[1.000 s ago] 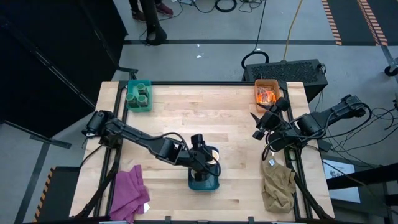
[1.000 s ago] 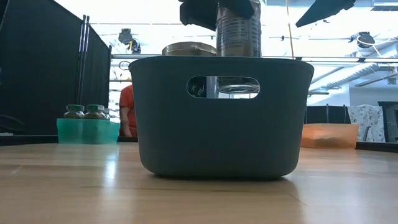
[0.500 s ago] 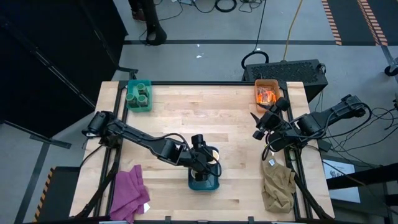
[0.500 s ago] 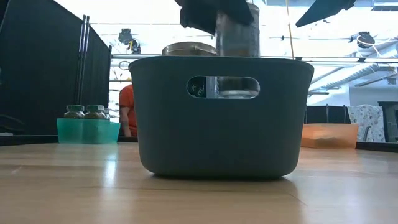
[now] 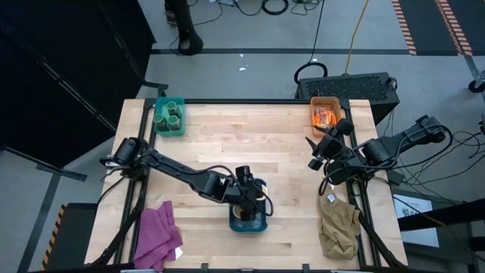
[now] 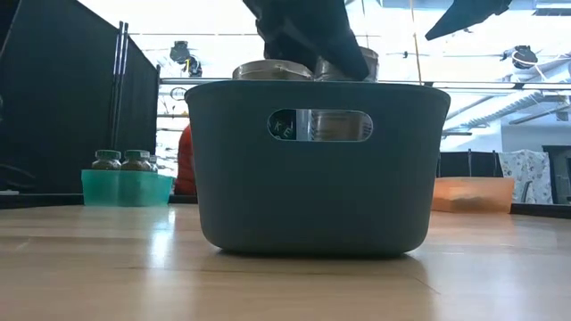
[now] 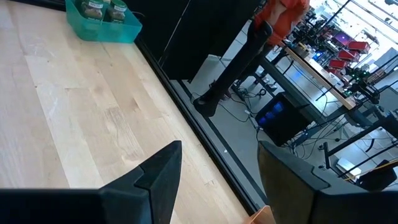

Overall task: Sort spices by type
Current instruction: Put the gold seasoning bottle into the blue bin

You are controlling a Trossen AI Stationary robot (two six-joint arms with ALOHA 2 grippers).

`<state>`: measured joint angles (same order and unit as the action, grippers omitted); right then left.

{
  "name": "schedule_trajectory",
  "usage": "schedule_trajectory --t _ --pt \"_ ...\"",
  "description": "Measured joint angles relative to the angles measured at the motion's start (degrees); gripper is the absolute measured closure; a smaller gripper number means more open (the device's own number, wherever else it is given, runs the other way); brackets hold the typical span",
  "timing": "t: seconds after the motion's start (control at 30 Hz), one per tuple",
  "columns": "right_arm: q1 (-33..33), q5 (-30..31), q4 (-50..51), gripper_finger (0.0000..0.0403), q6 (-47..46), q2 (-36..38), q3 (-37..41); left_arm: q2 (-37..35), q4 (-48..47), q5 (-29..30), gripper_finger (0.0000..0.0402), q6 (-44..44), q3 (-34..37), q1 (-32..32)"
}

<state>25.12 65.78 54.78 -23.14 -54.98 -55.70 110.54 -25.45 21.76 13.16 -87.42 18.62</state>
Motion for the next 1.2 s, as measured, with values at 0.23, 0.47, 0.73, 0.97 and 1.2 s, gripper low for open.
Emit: schedule_trajectory --t 0.23,0.47,0.73,0.97,1.2 --pt "0.0 0.0 0.0 0.0209 0.0 0.0 0.0 0.0 1.4 0.0 0.0108 0.0 0.0 0.0" --pt "0.0 0.0 0.0 0.0209 -0.2 0.0 0.0 0.0 1.4 0.0 0.0107 0.1 0.0 0.0" --pt "0.0 -0.1 0.0 0.0209 -0.2 0.0 0.0 0.0 1.2 0.0 0.0107 1.4 0.0 0.0" --pt "0.0 -0.1 0.0 0.0209 -0.2 0.0 0.0 0.0 0.7 0.0 0.0107 2.9 0.0 0.0" --pt "0.0 -0.1 0.0 0.0209 -0.2 0.0 0.0 0.0 0.1 -2.4 0.0107 2.6 0.0 0.0"
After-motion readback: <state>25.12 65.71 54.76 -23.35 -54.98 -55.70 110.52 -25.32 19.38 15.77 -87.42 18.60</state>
